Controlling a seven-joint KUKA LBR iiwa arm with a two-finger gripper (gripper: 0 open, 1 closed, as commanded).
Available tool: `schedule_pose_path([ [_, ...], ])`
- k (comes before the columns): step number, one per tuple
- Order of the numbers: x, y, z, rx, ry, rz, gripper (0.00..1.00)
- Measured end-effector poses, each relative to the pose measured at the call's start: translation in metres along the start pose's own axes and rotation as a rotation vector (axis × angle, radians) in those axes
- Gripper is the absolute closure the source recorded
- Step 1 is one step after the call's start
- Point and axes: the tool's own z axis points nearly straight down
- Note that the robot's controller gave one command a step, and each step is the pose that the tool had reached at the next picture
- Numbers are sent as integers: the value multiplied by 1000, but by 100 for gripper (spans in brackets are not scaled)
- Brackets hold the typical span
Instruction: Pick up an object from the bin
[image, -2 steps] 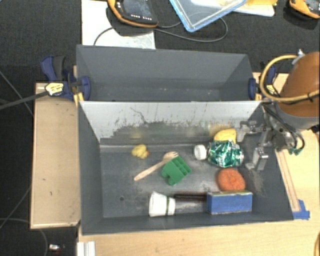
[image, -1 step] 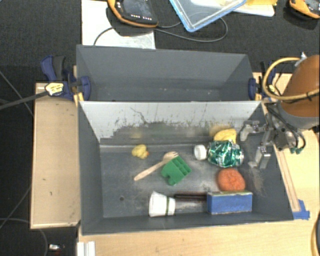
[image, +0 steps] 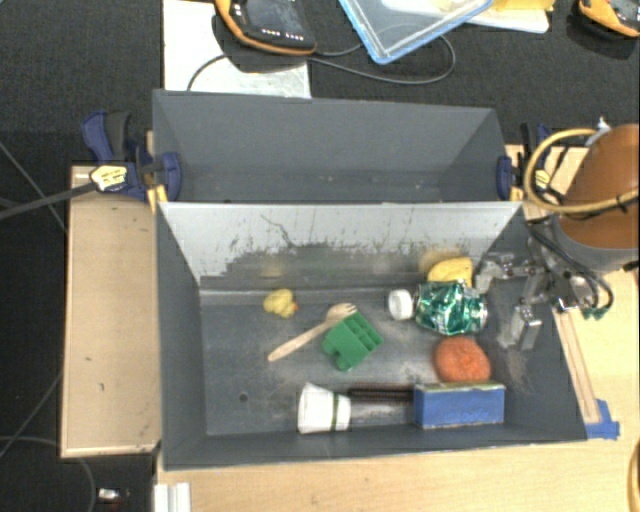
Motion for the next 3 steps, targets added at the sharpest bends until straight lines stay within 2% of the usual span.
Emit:
schedule_pose_path([
  [1,-24,5,2,2,-4,-33,0],
  [2,26,-2,60,1,-1,115,0],
  [3,-10,18,31,3,-13,161,0],
])
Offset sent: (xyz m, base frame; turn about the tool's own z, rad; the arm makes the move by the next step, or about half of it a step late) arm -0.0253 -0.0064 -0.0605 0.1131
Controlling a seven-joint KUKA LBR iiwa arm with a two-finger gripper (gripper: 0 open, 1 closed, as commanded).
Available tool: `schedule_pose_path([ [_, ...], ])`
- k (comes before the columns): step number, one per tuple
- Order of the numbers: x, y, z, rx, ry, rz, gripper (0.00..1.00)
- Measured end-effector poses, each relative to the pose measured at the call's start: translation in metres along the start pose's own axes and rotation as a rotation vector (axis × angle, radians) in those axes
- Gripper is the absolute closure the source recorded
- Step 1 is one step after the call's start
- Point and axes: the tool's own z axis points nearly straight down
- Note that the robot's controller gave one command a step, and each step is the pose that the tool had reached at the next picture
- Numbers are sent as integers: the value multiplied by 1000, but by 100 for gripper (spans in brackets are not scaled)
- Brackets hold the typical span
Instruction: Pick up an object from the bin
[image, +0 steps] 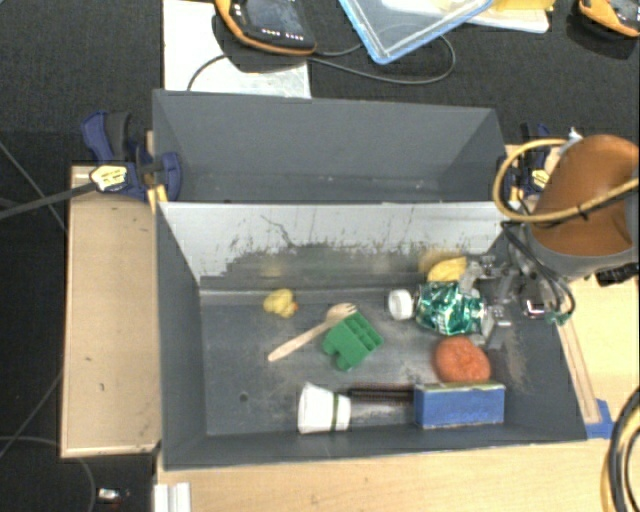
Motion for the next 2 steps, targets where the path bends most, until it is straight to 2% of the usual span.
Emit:
schedule_pose_path([
  [1,-21,-20,59,1,7,-61,0],
  [2,-12,2,-4,-1,-3,16,0],
])
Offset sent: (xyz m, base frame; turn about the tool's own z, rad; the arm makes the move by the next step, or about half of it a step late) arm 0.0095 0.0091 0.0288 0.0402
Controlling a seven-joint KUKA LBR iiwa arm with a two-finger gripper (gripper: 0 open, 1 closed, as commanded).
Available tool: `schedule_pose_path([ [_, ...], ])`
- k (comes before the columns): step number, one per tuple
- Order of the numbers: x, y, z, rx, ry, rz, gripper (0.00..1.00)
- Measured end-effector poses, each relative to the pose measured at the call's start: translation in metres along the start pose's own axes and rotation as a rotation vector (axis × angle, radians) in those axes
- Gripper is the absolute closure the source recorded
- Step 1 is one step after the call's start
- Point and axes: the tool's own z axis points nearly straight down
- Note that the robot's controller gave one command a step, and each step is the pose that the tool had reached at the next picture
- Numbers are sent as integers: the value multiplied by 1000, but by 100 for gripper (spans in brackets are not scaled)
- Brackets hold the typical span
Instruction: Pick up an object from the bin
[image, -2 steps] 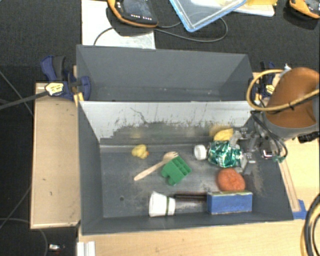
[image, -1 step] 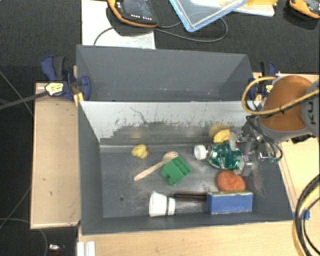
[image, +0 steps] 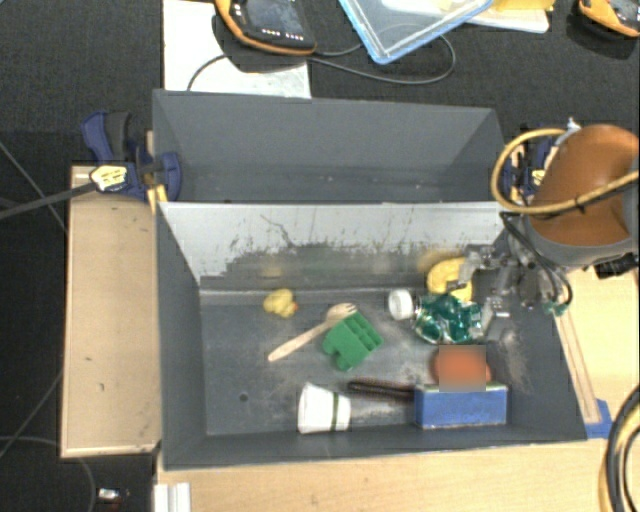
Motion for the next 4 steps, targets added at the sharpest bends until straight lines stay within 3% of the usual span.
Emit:
schedule_pose_path([
  [1,0,-10,-3,3,0,19,0],
  [2,14,-16,55,2,-9,-138,0],
  [3,18,-19,92,1,0,-147,0],
  [4,21,-15,45,1,-11,-60,0],
])
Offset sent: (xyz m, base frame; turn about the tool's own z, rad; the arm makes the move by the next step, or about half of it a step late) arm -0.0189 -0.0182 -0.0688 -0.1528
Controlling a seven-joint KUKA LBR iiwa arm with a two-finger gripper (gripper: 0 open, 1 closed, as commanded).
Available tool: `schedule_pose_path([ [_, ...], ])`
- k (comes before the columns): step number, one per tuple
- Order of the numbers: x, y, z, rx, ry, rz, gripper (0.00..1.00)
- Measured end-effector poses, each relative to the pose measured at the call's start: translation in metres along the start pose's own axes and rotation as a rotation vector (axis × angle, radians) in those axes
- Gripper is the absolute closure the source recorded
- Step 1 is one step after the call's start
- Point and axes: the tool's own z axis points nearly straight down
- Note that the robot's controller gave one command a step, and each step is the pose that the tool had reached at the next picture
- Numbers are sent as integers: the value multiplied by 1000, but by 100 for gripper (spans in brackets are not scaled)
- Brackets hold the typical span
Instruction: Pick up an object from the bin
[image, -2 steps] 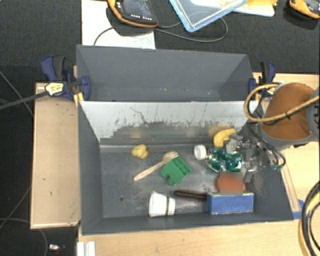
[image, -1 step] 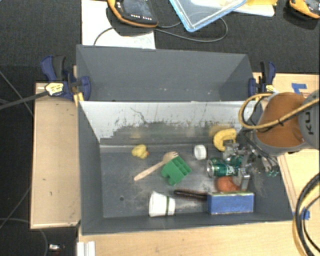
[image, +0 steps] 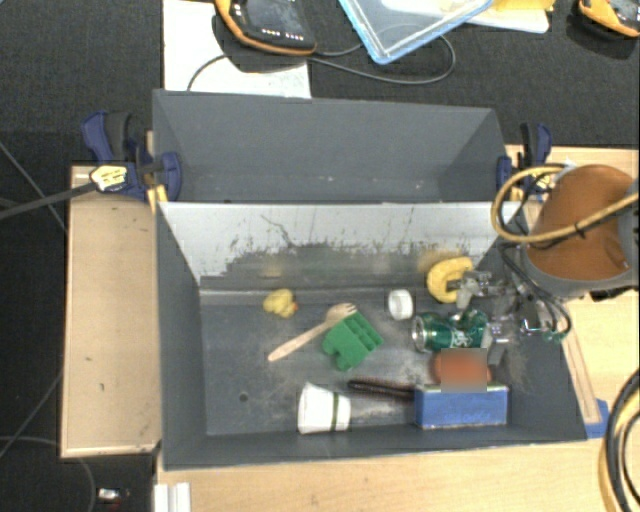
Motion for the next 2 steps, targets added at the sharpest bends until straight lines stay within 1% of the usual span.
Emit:
schedule_pose_path([
  [1,-20,-6,31,-8,7,4,100],
  [2,-21,-6,31,-8,7,3,100],
])
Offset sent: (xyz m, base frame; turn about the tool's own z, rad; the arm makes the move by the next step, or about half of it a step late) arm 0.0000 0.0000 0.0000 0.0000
